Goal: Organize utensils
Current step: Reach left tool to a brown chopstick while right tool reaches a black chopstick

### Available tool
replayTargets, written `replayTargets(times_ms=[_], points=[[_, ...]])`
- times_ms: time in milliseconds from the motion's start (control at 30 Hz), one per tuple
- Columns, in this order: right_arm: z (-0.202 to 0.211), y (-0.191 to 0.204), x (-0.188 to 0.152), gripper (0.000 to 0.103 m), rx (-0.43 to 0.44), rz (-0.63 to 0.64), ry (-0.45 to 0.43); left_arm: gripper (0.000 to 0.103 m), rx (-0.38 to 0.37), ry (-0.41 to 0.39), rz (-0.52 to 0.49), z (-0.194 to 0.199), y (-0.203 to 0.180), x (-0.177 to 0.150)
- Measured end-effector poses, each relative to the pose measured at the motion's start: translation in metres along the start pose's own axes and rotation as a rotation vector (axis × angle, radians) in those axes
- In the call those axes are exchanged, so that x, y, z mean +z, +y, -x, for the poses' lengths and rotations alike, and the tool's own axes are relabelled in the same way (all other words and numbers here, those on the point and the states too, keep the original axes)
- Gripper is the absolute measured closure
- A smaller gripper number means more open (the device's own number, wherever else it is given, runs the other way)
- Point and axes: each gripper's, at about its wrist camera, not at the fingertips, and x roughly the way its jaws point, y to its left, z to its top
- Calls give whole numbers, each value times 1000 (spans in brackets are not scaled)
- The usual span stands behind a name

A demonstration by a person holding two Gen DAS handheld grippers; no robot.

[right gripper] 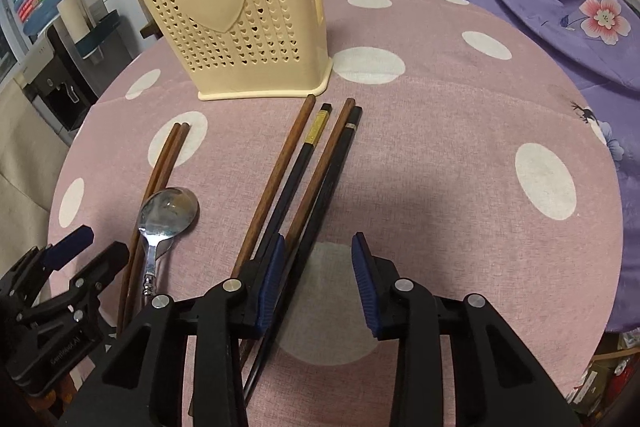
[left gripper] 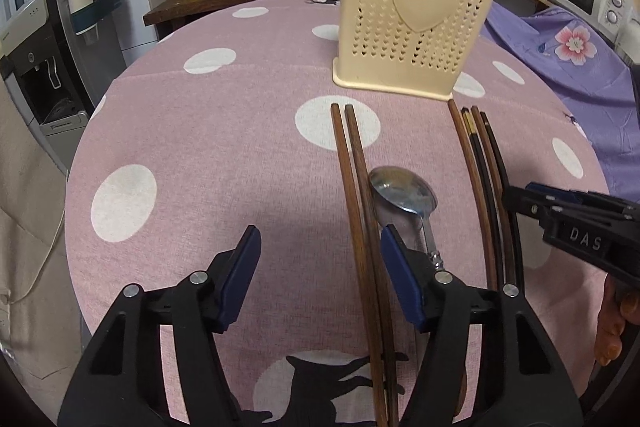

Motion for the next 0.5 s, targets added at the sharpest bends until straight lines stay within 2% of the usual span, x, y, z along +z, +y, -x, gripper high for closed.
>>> replayTargets(times_ms=[100,300,433,500], points=[[-1,-3,1,74,-15,-32,9,43,0,12,-1,-2,0,-1],[-5,-5,7,75,-34,-52,20,45,-12,28,8,-8,-2,0],[-11,-9,15,87,-61,-80,24,48,-21,30,16,-10,-1,3],[-13,-12,20,89,-58,-97,27,49,-26,26,29,-9,2,6]])
